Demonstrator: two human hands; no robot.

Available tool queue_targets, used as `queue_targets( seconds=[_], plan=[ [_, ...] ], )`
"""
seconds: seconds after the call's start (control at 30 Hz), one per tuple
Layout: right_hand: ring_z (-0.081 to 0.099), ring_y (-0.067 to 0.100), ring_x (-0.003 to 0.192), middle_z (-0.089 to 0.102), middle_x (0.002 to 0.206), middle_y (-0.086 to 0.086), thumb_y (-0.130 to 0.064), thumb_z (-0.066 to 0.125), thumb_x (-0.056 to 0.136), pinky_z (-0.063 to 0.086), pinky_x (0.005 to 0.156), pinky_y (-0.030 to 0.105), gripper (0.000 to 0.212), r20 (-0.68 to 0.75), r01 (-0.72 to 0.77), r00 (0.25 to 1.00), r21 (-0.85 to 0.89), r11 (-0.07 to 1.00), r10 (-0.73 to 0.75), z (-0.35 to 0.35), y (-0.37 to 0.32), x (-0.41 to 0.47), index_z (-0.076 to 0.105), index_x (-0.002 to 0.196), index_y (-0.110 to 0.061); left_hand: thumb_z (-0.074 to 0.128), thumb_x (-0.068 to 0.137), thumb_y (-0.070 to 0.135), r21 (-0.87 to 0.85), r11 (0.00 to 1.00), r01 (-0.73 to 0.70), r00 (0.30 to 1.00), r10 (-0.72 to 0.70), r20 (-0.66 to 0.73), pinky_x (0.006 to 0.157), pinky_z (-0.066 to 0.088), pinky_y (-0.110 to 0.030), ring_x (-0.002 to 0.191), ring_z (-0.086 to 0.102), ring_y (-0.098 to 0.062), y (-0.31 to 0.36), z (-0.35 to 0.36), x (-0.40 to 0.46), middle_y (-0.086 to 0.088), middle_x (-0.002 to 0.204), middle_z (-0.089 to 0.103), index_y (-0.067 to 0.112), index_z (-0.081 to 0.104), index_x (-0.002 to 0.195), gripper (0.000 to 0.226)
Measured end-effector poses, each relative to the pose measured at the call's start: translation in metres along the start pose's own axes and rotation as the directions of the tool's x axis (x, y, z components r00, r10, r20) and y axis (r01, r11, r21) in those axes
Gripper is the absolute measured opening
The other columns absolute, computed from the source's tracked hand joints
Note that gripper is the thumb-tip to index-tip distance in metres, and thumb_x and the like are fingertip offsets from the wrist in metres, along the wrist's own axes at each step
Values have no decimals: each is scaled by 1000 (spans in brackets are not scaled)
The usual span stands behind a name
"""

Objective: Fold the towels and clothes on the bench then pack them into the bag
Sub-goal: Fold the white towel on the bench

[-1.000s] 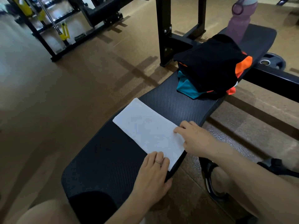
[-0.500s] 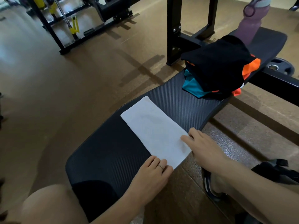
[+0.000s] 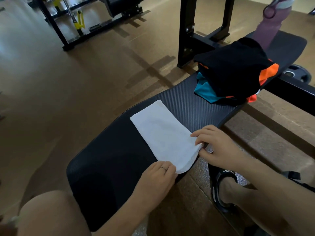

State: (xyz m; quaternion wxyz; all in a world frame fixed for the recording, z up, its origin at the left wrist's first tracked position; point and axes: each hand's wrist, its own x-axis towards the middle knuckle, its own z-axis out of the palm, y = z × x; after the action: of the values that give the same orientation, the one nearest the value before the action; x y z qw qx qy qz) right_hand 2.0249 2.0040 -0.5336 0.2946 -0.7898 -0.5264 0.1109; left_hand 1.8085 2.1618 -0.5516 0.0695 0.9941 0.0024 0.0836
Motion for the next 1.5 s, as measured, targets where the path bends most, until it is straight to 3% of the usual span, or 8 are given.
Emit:
queue_targets(
  seconds=[0.13,0.3,0.53,0.63,0.9,1.2,1.37,1.5],
  plan=[
    [56,6,93,66,94,-18,-25,61,80,46,74,25,15,50,-191,981,308,932,185,-2,-3,10,69,86,-37,47,105,32,-265,921,284,959,-272,83,67,43,-21,76,54,-7,-9,-24,-6,12,87,56,22,55,105,13],
    [53,15,74,56,75,-5,-34,53,88,44,67,41,10,139,-284,958,338,897,251,11,-4,23,55,81,-27,44,106,37,-553,684,476,859,-496,127,59,48,-35,70,60,-11,-24,-23,-3,7,80,61,33,50,114,11],
    [53,13,73,59,78,0,-38,46,103,32,58,31,24,130,-377,925,186,907,358,26,-11,36,49,85,-23,57,95,54,-475,681,557,820,-540,189,82,49,-24,100,56,-2,-15,-20,8,17,120,54,34,40,138,50],
    [55,15,71,60,78,2,-39,44,104,32,56,31,26,126,-419,906,145,896,403,31,-11,39,50,88,-20,59,97,48,-425,717,553,822,-552,137,76,52,-28,89,59,-6,-15,-13,13,14,104,59,31,48,129,38],
    [55,21,65,58,70,3,-37,42,104,32,53,35,31,62,-459,887,27,888,457,37,-14,47,46,83,-14,50,104,34,-621,433,654,689,-680,251,56,36,-30,59,43,-8,-34,-1,26,-1,68,51,16,54,81,29],
    [51,29,62,48,83,2,-27,50,99,46,56,42,19,-68,-398,917,-149,905,392,43,-22,53,33,95,-19,35,106,44,-117,750,651,759,-643,99,57,50,-35,65,57,-17,-33,-1,31,5,87,54,26,37,110,19],
    [42,23,70,45,88,2,-3,69,78,39,61,37,22,-48,-10,999,-458,889,-14,47,-7,53,52,87,-14,68,89,17,27,899,436,892,-428,-145,55,38,-34,66,42,-20,-49,11,35,-4,86,47,16,51,90,18],
    [55,19,90,60,96,-8,-16,51,83,38,77,32,15,45,129,992,-401,907,-121,34,-6,50,63,91,-22,65,77,2,166,959,228,967,-204,-150,64,34,-32,74,45,-23,-52,11,38,-5,87,52,15,57,88,19]
  ],
)
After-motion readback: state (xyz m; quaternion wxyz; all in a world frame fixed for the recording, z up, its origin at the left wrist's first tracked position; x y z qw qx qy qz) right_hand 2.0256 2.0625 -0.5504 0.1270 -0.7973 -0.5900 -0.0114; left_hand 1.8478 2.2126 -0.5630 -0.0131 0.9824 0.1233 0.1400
